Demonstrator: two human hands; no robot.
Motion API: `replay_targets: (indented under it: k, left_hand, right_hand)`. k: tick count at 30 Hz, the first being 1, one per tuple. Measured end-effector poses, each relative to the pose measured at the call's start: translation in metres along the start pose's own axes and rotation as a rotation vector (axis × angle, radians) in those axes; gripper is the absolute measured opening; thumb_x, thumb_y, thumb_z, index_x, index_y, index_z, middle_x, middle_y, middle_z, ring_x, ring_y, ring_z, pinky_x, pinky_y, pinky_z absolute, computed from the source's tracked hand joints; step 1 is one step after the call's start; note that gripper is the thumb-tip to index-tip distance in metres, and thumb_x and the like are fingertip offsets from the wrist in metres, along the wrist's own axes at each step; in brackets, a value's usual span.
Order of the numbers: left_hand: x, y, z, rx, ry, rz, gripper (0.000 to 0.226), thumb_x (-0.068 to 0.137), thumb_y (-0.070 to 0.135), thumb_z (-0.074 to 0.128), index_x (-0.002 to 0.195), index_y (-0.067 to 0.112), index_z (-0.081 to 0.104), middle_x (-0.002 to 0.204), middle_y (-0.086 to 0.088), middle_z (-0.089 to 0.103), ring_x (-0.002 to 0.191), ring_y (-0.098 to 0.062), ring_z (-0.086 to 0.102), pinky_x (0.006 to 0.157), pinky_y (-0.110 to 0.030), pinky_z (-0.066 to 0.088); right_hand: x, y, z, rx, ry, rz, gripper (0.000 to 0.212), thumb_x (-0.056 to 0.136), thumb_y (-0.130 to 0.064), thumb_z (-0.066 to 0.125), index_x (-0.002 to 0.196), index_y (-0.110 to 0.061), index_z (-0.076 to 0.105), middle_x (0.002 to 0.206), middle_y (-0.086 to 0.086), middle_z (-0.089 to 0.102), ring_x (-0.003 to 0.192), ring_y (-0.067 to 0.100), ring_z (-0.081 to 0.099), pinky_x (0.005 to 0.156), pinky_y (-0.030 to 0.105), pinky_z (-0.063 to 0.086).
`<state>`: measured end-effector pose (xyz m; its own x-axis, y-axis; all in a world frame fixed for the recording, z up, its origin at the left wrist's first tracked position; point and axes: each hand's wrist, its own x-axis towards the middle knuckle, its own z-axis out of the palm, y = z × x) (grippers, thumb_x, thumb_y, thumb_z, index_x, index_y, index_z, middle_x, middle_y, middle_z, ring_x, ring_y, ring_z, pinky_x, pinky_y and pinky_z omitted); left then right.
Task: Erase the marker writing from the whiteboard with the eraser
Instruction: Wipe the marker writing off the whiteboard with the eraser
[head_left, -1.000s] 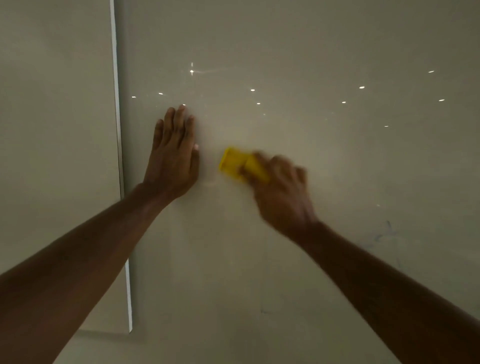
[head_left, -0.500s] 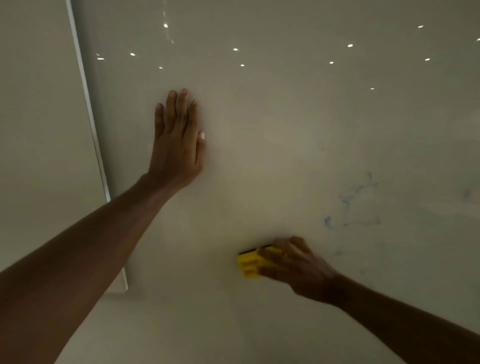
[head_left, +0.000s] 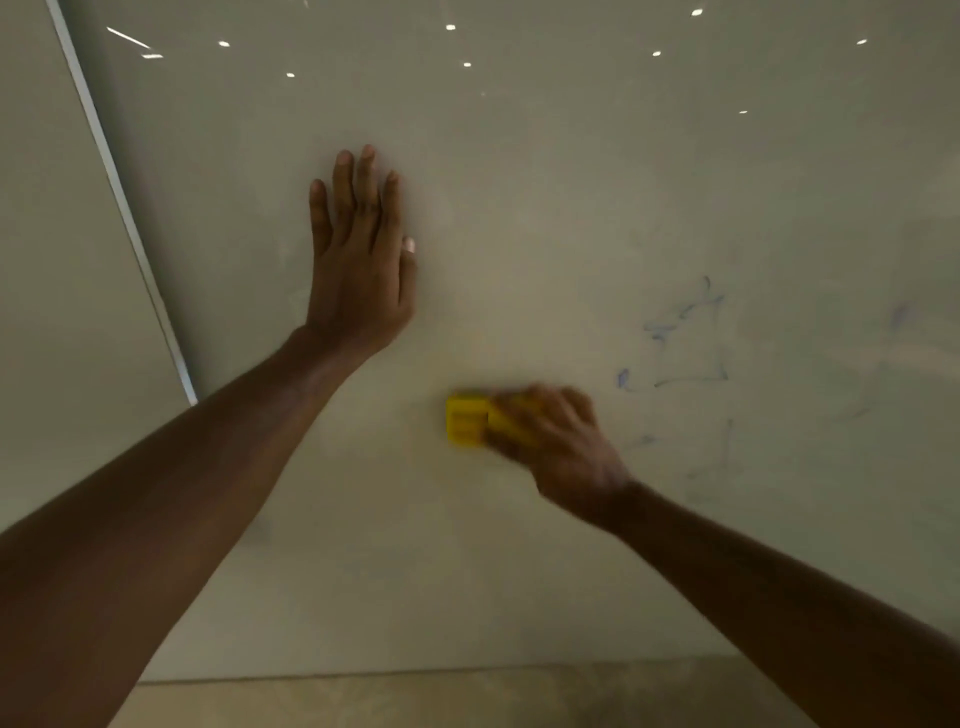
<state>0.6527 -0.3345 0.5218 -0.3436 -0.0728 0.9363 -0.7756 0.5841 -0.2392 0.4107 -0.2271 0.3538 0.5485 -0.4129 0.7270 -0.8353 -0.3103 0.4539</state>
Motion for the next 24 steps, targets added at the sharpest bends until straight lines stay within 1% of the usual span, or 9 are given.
replay_targets:
  k: [3, 4, 6, 9, 12, 16, 18, 20, 24]
  left_hand:
    - [-0.001, 0.01, 0.002, 0.003, -0.015, 0.005, 0.055, 0.104, 0.014, 0.043, 0.153, -0.01, 0.034, 0.162, -0.037, 0.025, 0.151, -0.056, 0.021, 0.123, -0.068, 0.014]
    - [-0.001, 0.011, 0.002, 0.005, -0.013, 0.006, 0.055, 0.104, 0.014, 0.044, 0.153, -0.01, 0.034, 0.162, -0.037, 0.026, 0.151, -0.056, 0.021, 0.123, -0.068, 0.014]
    - [0.0, 0.016, 0.004, 0.007, -0.004, 0.014, 0.055, 0.103, 0.013, 0.046, 0.153, -0.01, 0.035, 0.161, -0.037, 0.026, 0.15, -0.056, 0.022, 0.122, -0.068, 0.014]
    - [0.004, 0.025, 0.006, 0.009, -0.005, 0.025, 0.055, 0.104, 0.014, 0.045, 0.153, -0.009, 0.034, 0.161, -0.037, 0.026, 0.15, -0.057, 0.021, 0.122, -0.067, 0.013]
    - [0.008, 0.037, 0.01, 0.008, -0.013, 0.039, 0.056, 0.105, 0.016, 0.043, 0.154, -0.009, 0.033, 0.162, -0.037, 0.025, 0.15, -0.057, 0.021, 0.122, -0.067, 0.012]
    - [0.014, 0.055, 0.015, -0.001, -0.019, 0.043, 0.056, 0.105, 0.017, 0.041, 0.154, -0.01, 0.032, 0.162, -0.038, 0.025, 0.15, -0.057, 0.021, 0.122, -0.069, 0.01]
    - [0.018, 0.064, 0.017, -0.005, -0.026, 0.05, 0.056, 0.105, 0.016, 0.04, 0.153, -0.011, 0.032, 0.162, -0.038, 0.024, 0.151, -0.057, 0.02, 0.122, -0.068, 0.009]
    - [0.021, 0.073, 0.02, -0.007, -0.03, 0.053, 0.055, 0.105, 0.016, 0.04, 0.153, -0.011, 0.032, 0.162, -0.038, 0.024, 0.151, -0.057, 0.019, 0.122, -0.067, 0.009]
    - [0.029, 0.089, 0.025, -0.006, -0.025, 0.06, 0.056, 0.106, 0.017, 0.04, 0.154, -0.01, 0.032, 0.163, -0.037, 0.023, 0.151, -0.056, 0.019, 0.122, -0.067, 0.008]
  right_hand:
    - [-0.063, 0.001, 0.007, 0.023, -0.156, -0.175, 0.049, 0.106, -0.01, 0.028, 0.138, -0.033, 0.057, 0.148, 0.002, 0.053, 0.125, 0.037, 0.055, 0.103, 0.052, 0.04]
    - [-0.077, 0.009, 0.005, 0.003, -0.184, -0.197, 0.052, 0.105, -0.009, 0.026, 0.139, -0.034, 0.056, 0.149, 0.001, 0.053, 0.126, 0.036, 0.055, 0.105, 0.051, 0.039]
    - [-0.096, 0.033, -0.003, -0.051, -0.192, -0.18, 0.058, 0.094, -0.003, 0.044, 0.142, -0.036, 0.054, 0.151, 0.001, 0.05, 0.129, 0.035, 0.051, 0.108, 0.051, 0.034]
    - [-0.093, 0.077, -0.031, -0.084, -0.064, 0.026, 0.061, 0.088, -0.006, 0.066, 0.139, -0.039, 0.056, 0.145, 0.004, 0.056, 0.124, 0.039, 0.054, 0.103, 0.051, 0.037]
    - [-0.066, 0.114, -0.072, -0.094, 0.143, 0.341, 0.044, 0.098, -0.016, 0.062, 0.138, -0.035, 0.058, 0.14, 0.009, 0.057, 0.113, 0.043, 0.058, 0.09, 0.048, 0.043]
    - [-0.059, 0.113, -0.071, -0.101, 0.318, 0.604, 0.046, 0.099, -0.016, 0.058, 0.143, -0.028, 0.055, 0.151, 0.014, 0.047, 0.122, 0.045, 0.05, 0.094, 0.049, 0.042]
    - [-0.077, 0.092, -0.047, -0.076, 0.262, 0.489, 0.05, 0.095, -0.011, 0.064, 0.141, -0.031, 0.056, 0.148, 0.013, 0.051, 0.12, 0.045, 0.054, 0.095, 0.048, 0.041]
    - [-0.111, 0.072, -0.024, -0.024, 0.104, 0.231, 0.058, 0.09, -0.007, 0.07, 0.139, -0.036, 0.056, 0.148, 0.006, 0.052, 0.12, 0.042, 0.056, 0.1, 0.049, 0.038]
    - [-0.168, 0.078, -0.014, -0.04, -0.114, -0.078, 0.06, 0.096, -0.001, 0.041, 0.143, -0.035, 0.053, 0.153, -0.001, 0.047, 0.127, 0.036, 0.052, 0.111, 0.052, 0.035]
